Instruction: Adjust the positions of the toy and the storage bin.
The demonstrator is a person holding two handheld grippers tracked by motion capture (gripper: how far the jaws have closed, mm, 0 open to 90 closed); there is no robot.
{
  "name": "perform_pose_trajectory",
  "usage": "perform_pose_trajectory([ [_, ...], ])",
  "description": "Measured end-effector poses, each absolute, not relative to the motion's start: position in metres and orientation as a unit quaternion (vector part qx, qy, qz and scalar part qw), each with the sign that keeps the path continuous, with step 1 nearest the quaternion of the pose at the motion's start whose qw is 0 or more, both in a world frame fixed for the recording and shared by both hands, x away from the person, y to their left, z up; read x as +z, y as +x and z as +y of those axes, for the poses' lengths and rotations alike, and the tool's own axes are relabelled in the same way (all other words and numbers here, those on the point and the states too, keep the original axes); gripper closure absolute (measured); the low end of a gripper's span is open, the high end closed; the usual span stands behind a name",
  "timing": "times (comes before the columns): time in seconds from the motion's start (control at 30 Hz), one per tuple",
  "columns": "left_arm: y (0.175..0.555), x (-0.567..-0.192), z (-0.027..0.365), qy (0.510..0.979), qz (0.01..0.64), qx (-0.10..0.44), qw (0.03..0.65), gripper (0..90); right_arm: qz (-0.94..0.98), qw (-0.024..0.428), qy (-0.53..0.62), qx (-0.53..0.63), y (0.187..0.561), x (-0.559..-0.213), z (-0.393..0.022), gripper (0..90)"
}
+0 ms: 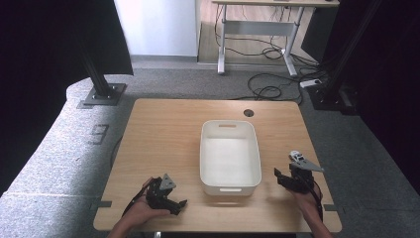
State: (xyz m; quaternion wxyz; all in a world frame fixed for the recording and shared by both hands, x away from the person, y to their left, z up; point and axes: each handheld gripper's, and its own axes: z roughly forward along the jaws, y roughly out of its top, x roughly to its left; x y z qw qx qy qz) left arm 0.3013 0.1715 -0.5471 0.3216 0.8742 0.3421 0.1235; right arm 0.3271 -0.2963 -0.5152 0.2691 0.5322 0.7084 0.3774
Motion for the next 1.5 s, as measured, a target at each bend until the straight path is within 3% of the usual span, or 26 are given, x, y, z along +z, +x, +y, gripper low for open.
perform_pose_trajectory([
  [1.5,0.301,-0.547,0.172,0.874,0.341,0.123,0.323,0.0,0.686,0.282,0.565,0.361,0.356,-0.519,-0.335,33.6],
])
